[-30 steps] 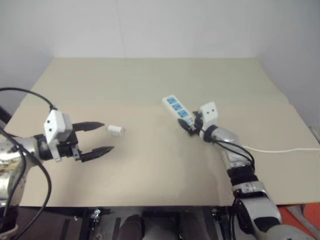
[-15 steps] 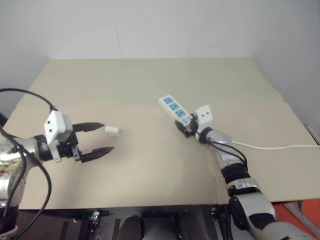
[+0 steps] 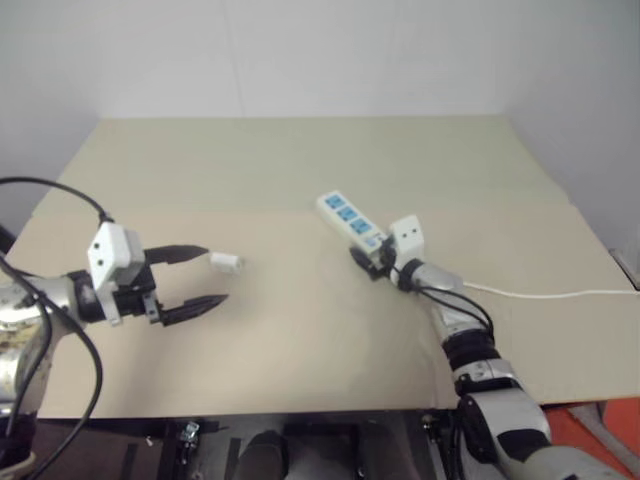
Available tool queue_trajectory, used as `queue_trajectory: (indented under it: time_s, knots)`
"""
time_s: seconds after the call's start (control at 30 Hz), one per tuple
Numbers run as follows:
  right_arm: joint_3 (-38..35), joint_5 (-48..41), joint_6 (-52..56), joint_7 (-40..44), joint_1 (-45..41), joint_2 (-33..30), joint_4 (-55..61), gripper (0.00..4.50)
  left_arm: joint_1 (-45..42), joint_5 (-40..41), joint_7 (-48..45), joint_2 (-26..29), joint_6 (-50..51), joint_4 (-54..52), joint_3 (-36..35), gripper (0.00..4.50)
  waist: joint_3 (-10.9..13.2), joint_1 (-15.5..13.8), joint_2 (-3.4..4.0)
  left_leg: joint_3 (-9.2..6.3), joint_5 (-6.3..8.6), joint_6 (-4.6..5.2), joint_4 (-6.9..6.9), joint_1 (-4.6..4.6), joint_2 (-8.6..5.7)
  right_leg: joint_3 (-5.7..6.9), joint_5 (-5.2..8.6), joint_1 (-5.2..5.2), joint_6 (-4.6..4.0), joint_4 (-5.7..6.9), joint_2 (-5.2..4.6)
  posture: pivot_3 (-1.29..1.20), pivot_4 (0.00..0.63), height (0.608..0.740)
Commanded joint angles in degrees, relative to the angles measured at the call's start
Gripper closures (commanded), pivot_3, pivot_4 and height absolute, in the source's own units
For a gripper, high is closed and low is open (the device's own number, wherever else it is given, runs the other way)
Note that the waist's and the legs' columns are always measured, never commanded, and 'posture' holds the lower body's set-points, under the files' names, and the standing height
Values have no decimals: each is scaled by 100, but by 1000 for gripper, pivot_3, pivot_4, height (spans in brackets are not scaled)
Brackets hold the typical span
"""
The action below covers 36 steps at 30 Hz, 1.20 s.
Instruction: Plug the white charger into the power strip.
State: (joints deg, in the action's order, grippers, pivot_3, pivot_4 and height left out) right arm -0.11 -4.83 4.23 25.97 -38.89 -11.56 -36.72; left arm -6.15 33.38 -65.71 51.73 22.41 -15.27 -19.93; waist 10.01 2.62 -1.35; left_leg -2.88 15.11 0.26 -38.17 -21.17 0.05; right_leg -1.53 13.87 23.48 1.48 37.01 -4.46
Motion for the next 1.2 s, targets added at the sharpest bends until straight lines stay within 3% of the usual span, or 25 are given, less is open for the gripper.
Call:
queue_trajectory:
  time_s: [0.03, 0.33, 0.5, 0.7, 0.9, 1.2]
  knots:
    - [-63, -43, -30, -25, 93, 70, -248, 49, -40, 18, 9, 103, -105, -79, -158, 0, -1, 4, -2, 0, 0, 0, 0, 1, 0, -3, 0, 0, 0, 0, 0, 0, 150, 740]
    - [-66, -51, -231, 124, 176, 157, -540, 49, -25, 15, -2, 139, -118, -59, -197, 0, -16, 3, -22, -2, 0, 0, 0, 9, 1, -4, 0, -8, 0, 0, 1, 0, 150, 740]
    - [-71, -4, -446, 99, 244, 284, -780, 1069, -45, 24, -5, 160, -118, -59, -186, 0, -25, 12, -34, -3, 0, 0, 3, 13, 4, -4, 0, -10, 0, 0, 3, 0, 150, 740]
    - [-89, 58, -875, 69, 257, 323, -1020, 1067, -79, 34, -28, 185, -125, -39, -176, 0, -34, 11, -48, -3, 0, 0, 10, 36, 5, -7, 0, -30, 0, -5, 3, 0, 150, 740]
    - [-65, -393, -1267, 1381, 465, 58, -339, 1067, -451, -15, -319, 353, -256, 290, -12, 0, -34, 6, -48, 0, 1, -1, 30, 49, 6, -15, 1, -33, 0, -10, 6, 0, 150, 740]
    - [410, -1082, -665, 4086, 1015, -953, 1248, 1067, -2088, -510, -1112, 586, -584, 1768, 906, 0, -21, -13, -37, 14, 0, 0, 30, 26, 2, -13, 1, -18, 2, -20, 6, 0, 150, 740]
